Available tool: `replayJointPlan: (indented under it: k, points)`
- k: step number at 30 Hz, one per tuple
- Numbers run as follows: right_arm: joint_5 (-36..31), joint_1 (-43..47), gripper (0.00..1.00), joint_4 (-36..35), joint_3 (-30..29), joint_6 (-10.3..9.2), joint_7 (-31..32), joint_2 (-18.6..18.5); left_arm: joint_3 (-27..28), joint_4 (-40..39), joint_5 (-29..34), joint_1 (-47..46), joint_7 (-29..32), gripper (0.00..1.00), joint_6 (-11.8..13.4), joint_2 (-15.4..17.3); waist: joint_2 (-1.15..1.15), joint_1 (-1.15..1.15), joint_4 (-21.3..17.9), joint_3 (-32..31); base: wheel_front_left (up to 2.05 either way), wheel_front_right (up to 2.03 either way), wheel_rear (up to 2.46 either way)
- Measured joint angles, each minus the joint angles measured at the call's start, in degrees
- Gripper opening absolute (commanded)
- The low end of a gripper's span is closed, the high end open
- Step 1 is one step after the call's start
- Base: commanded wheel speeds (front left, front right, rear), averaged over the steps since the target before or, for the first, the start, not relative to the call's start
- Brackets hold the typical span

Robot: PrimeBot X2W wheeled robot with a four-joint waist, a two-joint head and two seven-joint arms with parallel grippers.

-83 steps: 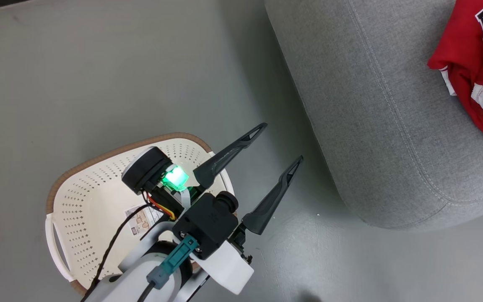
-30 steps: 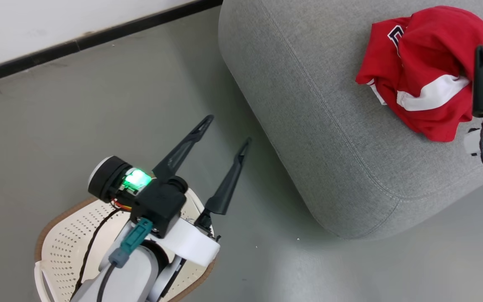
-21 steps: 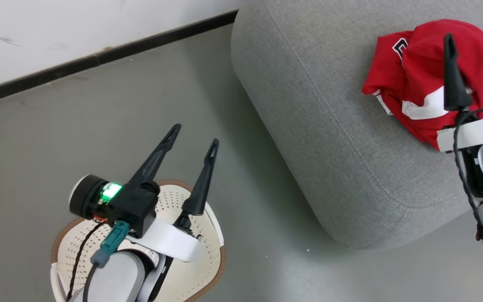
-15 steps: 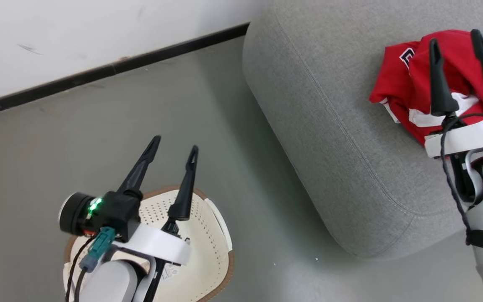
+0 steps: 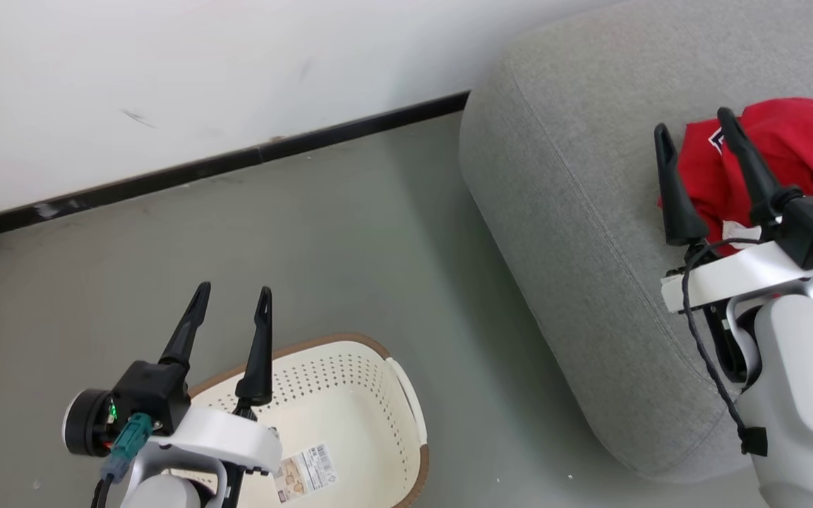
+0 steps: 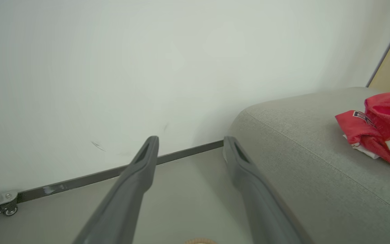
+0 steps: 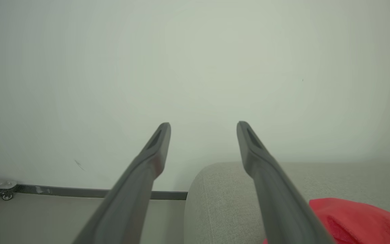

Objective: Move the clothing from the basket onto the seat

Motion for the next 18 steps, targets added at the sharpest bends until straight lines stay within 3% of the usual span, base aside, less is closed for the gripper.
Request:
replayJointPlan:
  k: [18]
  points:
    - [-1.8,9.6,1.00,0.7,-1.3,0.00,0.0,4.1,2.9,3.3,-1.4,5.7,-0.5,1.00,3.0,-2.4,0.00,0.00,4.8,-6.7,0.00,0.00,0.00]
